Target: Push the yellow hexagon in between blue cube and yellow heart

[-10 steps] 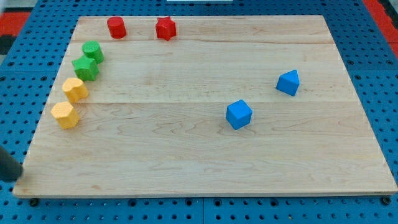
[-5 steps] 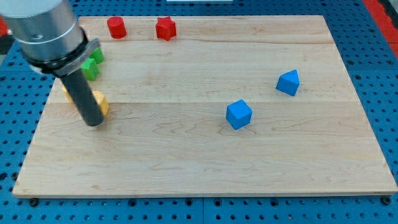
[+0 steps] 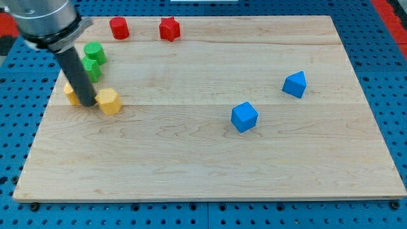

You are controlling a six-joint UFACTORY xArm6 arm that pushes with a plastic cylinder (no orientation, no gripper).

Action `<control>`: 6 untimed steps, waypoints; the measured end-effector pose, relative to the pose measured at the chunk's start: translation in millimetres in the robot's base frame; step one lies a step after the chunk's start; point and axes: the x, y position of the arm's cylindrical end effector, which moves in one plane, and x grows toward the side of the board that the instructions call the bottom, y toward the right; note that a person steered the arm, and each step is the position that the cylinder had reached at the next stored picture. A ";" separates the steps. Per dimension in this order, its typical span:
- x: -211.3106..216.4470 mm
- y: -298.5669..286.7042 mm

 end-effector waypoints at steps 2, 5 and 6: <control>-5.3 36.7; -10.9 66.7; 15.5 -10.3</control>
